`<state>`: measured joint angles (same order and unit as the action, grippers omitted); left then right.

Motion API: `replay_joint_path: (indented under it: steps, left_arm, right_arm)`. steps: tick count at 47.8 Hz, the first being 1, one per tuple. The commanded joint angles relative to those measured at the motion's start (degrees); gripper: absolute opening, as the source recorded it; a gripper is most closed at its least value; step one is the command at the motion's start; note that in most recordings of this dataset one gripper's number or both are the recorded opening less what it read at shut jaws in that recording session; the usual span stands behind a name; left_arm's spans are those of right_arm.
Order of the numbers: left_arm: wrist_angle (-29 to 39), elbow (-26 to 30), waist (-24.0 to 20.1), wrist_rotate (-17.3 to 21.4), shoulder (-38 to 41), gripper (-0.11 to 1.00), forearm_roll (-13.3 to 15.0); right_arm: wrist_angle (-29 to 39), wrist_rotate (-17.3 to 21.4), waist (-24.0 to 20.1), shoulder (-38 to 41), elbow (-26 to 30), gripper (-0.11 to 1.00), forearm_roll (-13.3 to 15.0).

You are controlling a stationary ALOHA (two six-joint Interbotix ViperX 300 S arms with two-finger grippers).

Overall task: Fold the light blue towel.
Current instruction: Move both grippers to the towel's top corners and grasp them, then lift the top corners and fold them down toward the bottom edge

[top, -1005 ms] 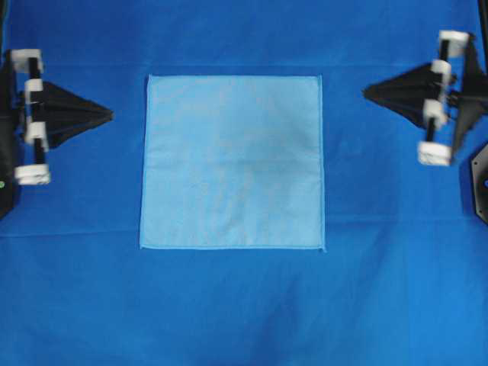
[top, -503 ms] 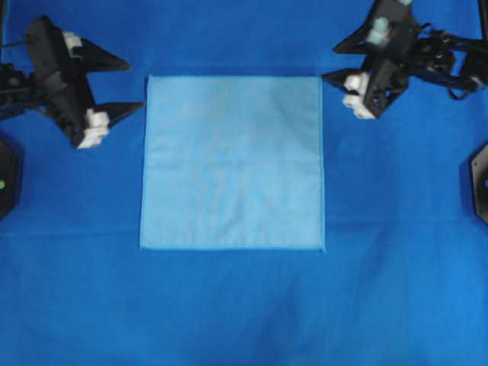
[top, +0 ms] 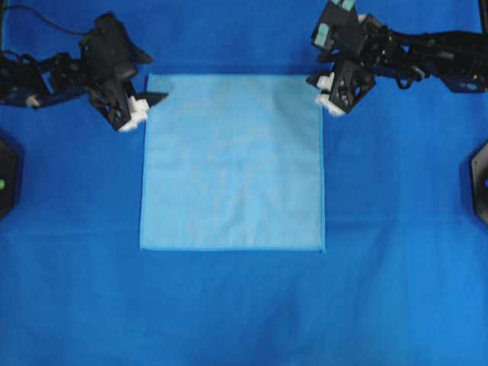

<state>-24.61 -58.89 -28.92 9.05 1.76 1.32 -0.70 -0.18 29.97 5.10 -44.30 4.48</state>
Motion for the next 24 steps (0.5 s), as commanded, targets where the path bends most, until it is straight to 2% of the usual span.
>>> replay_joint_path:
  steps: [1, 9, 15, 18, 20, 23, 24]
  left_arm:
    - [-0.44, 1.49, -0.79, 0.18, 1.49, 0.85, 0.0]
    - [0.0, 1.58, -1.58, 0.18, 2.11, 0.85, 0.09]
    - [2.02, 1.93, -2.2, 0.0, 2.29, 0.8, 0.09]
    - [4.48, 2.55, -2.29, 0.26, 2.46, 0.7, 0.09]
    - [5.71, 2.9, -2.29, 0.35, 2.64, 0.6, 0.0]
    - [7.47, 3.43, -2.29, 0.53, 2.81, 0.4, 0.0]
    - [8.09, 3.6, -2.2, 0.53, 2.9, 0.31, 0.09]
  right_arm:
    - [-0.7, -0.09, 0.26, 0.09, 1.05, 0.59, 0.18]
    - [-1.14, -0.09, 0.88, 1.58, 0.79, 0.58, 0.18]
    - [-1.23, -0.26, 0.88, 2.46, 0.79, 0.53, 0.35]
    - [-1.05, -0.26, 0.88, 2.64, 0.7, 0.46, 0.53]
    - [-0.97, -0.35, 0.88, 2.64, 0.62, 0.38, 0.7]
    - [-0.88, -0.44, 0.7, 2.55, 0.62, 0.21, 0.88]
    - [-0.79, -0.44, 0.62, 2.55, 0.62, 0.13, 0.88]
